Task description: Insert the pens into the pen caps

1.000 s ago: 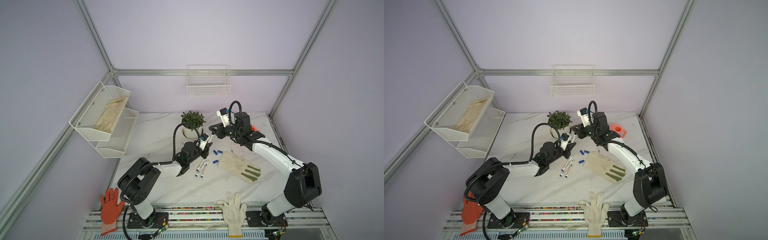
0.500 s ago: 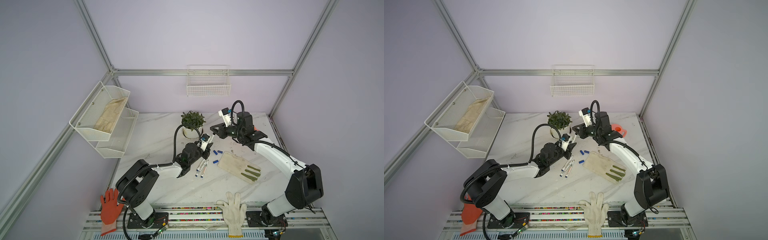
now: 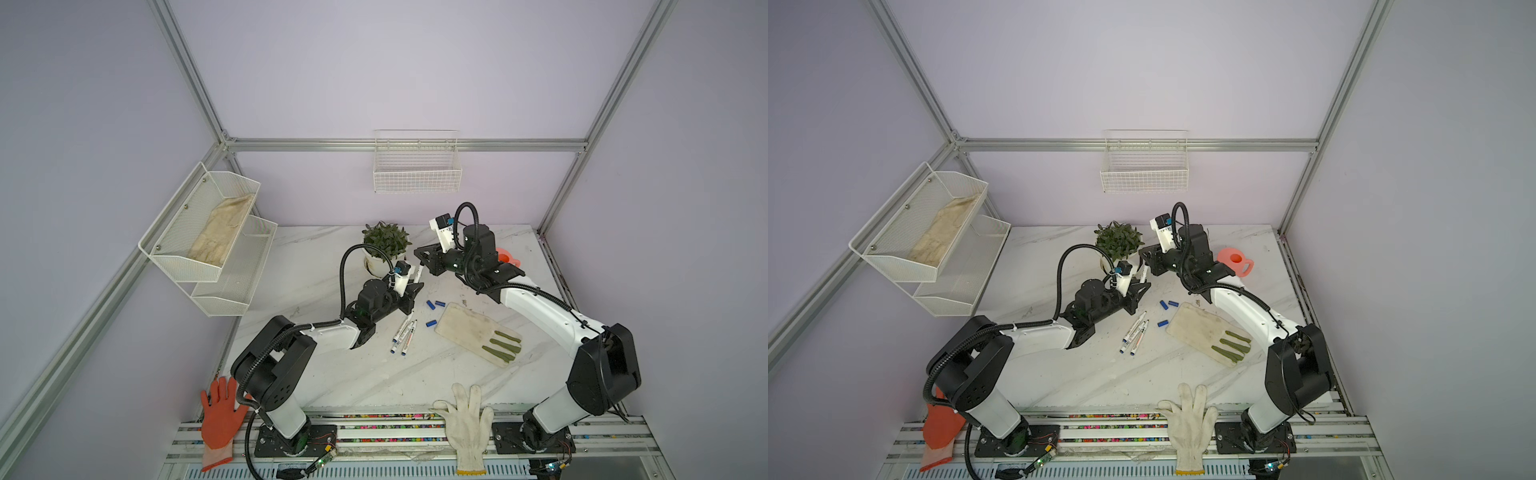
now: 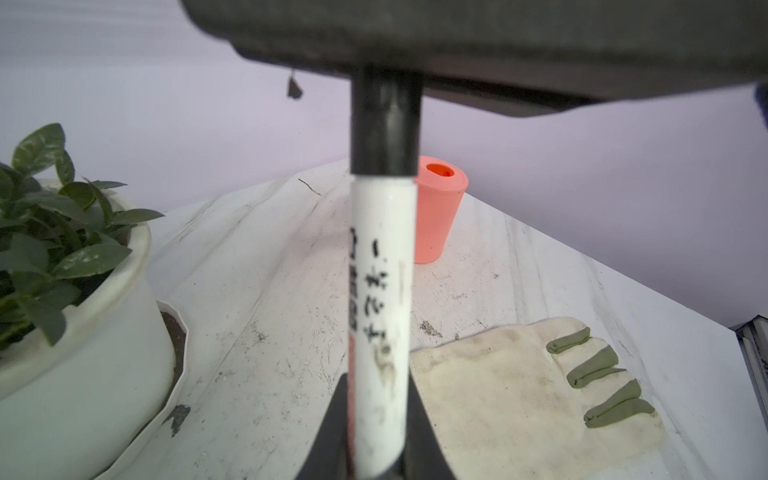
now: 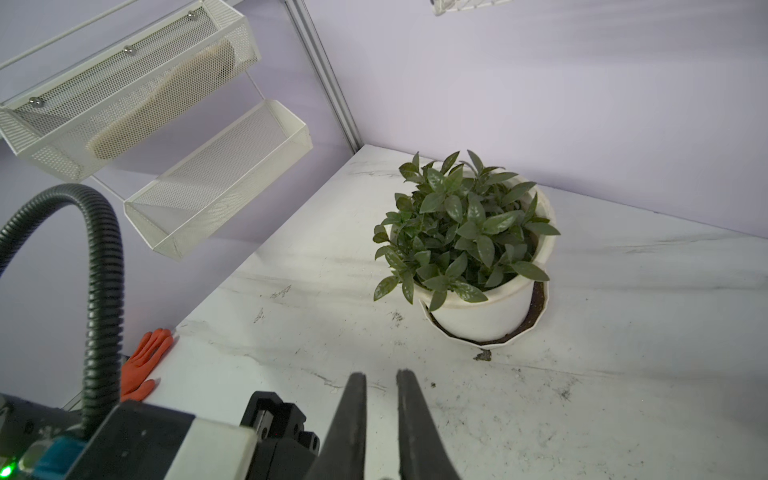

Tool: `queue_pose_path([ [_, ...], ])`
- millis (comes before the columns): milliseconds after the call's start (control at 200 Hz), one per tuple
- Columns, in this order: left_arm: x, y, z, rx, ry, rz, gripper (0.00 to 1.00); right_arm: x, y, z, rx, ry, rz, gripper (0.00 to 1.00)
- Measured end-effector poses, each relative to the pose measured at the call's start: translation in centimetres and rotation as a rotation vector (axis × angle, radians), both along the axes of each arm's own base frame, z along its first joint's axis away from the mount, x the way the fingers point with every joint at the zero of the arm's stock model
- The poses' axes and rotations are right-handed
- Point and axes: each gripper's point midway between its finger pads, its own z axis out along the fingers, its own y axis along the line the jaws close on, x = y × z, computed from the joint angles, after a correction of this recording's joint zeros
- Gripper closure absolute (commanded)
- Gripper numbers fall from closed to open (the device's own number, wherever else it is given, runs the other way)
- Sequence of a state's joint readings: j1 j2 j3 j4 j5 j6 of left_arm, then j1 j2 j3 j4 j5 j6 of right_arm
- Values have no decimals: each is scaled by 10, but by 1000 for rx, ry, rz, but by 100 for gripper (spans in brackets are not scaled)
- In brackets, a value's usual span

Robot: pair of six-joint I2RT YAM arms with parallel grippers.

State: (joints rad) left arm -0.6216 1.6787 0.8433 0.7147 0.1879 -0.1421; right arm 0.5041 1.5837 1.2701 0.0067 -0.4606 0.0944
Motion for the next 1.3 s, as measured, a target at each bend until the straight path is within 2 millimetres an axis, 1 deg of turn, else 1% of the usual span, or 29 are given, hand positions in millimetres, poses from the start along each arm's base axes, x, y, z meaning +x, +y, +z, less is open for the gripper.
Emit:
queue_pose_path([
  [200, 14, -7, 4, -13, -6, -27, 100, 13, -7, 4, 5, -37, -44, 100],
  [275, 14, -13, 8, -50, 20, -53, 100, 17, -12, 7, 24, -38, -51, 100],
  [415, 10, -18, 12, -115, 90, -114, 100, 20, -14, 9, 38, -35, -58, 100],
  [545, 6, -20, 6, -121, 153, -138, 100, 19, -14, 5, 33, -23, -59, 100],
  [640, 5, -22, 5, -108, 172, -148, 100, 19, -19, 6, 45, -17, -56, 100],
  [760, -1, -23, 9, -68, 151, -151, 100, 11, -25, 15, 88, -1, -16, 100],
  [875, -4, -25, 13, -15, 111, -104, 100, 5, -26, 21, 113, 7, 32, 100],
  [1030, -5, -27, 9, 33, 87, -57, 100, 2, -28, 20, 119, 27, 55, 97],
  [1210, -5, -32, 12, -21, 97, -49, 100, 1, -28, 26, 123, 26, 62, 97],
  [1300, -6, -38, 8, -56, 103, -55, 100, 1, -28, 25, 120, 32, 60, 91],
])
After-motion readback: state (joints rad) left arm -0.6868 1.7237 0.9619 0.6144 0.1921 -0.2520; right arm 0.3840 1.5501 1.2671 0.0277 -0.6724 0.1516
